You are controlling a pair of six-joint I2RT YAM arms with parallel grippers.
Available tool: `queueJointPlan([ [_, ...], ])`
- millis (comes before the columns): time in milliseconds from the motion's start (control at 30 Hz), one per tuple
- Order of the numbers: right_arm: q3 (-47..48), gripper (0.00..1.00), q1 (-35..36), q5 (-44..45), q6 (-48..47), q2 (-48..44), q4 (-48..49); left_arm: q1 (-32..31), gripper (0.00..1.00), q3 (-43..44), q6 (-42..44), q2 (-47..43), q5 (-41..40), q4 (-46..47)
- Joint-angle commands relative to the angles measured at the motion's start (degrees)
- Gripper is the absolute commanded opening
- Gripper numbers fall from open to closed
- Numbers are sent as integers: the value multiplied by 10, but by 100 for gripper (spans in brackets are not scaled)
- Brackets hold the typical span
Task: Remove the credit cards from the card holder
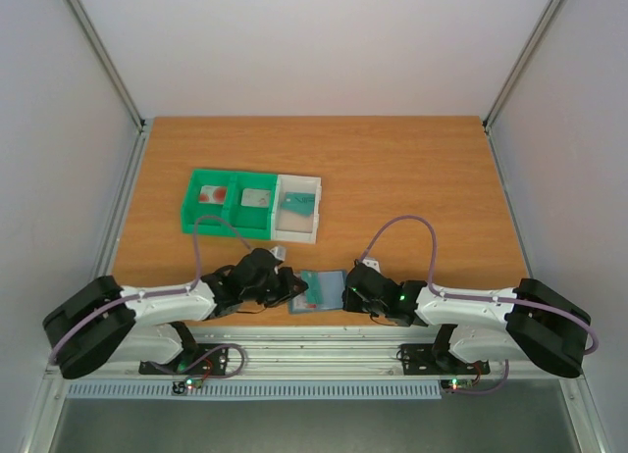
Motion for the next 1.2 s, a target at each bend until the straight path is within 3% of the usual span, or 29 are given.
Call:
queueJointPlan([
  [0, 0, 8, 2, 15, 3, 2, -68, 9, 1, 1, 26, -59, -33, -68],
  [267, 40, 10, 2, 20, -23, -84, -137, 14, 1, 28, 59, -176, -97, -206],
  [400, 63, 15, 2, 1, -34, -163, -156, 15, 0, 31, 68, -242, -116, -216],
  [633, 71, 33, 2, -70, 8, -254, -65, 14, 1, 30, 46, -326, -110, -155],
  [900, 97, 62, 4, -113, 36, -215, 38, 14, 1, 26, 15, -321, -59, -24],
  [1167, 121, 65, 6, -110, 40, -181, 60, 14, 0, -2, -3, -331, -55, 61],
])
